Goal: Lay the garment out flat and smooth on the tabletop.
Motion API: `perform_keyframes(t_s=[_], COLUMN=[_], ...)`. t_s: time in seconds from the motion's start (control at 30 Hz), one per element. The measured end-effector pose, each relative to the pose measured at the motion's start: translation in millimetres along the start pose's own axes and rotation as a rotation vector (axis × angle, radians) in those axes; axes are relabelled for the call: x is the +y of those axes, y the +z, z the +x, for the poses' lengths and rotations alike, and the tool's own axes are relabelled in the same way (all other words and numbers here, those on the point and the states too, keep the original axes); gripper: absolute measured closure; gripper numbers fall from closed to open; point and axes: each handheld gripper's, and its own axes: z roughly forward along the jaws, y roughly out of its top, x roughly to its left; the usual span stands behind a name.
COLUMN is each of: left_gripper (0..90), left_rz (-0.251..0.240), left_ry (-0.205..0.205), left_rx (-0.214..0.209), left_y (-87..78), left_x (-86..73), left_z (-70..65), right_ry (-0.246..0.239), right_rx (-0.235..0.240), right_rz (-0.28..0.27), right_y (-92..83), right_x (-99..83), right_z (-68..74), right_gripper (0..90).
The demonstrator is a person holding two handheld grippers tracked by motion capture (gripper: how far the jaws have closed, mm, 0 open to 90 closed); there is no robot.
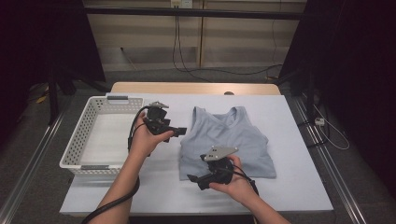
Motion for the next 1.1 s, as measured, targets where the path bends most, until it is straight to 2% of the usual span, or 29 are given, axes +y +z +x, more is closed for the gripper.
perform_keyframes(t_s=[0.13,0.23,0.4,0.5,0.6,0.93,1.0,1.03,1.07,1.1], left_gripper=[13.2,13.3,13.3,13.4,13.4,14.9,15.1,15.5,15.5,15.7], left_rz=[-0.01,-0.008,-0.01,-0.012,-0.015,-0.027,-0.022,-0.012,-0.014,-0.014], left_ry=[-0.004,-0.002,-0.008,-0.015,-0.019,-0.025,-0.017,-0.016,-0.019,-0.013], left_rx=[-0.002,-0.001,0.006,0.007,0.007,0.021,0.034,0.032,0.029,0.036], left_y=[-1.0,-2.2,-2.1,-1.0,0.7,5.2,5.9,6.4,7.1,7.3], left_x=[2.4,3.5,3.5,3.1,3.0,6.4,8.1,8.7,9.3,10.2], left_z=[0.1,0.6,1.6,2.7,3.5,1.5,0.3,0.3,-0.1,-0.3], right_ry=[-0.018,-0.025,-0.059,-0.085,-0.106,-0.097,-0.094,-0.089,-0.09,-0.095], right_rx=[0.005,0.027,0.042,0.035,0.009,-0.019,-0.025,-0.026,-0.029,-0.043], right_rz=[0.002,-0.005,0.06,0.092,0.09,0.095,0.093,0.091,0.09,0.088], right_y=[4.5,7.1,20.3,28.9,34.7,36.5,36.4,35.9,35.0,34.4], right_x=[2.1,3.9,0.9,-2.7,-3.1,-3.0,-3.2,-3.0,-2.8,-3.0], right_z=[4.2,6.3,9.6,11.0,13.8,16.2,15.5,15.3,14.3,13.2], right_gripper=[19.3,28.5,40.4,40.0,40.5,44.5,51.0,58.3,70.7,77.6])
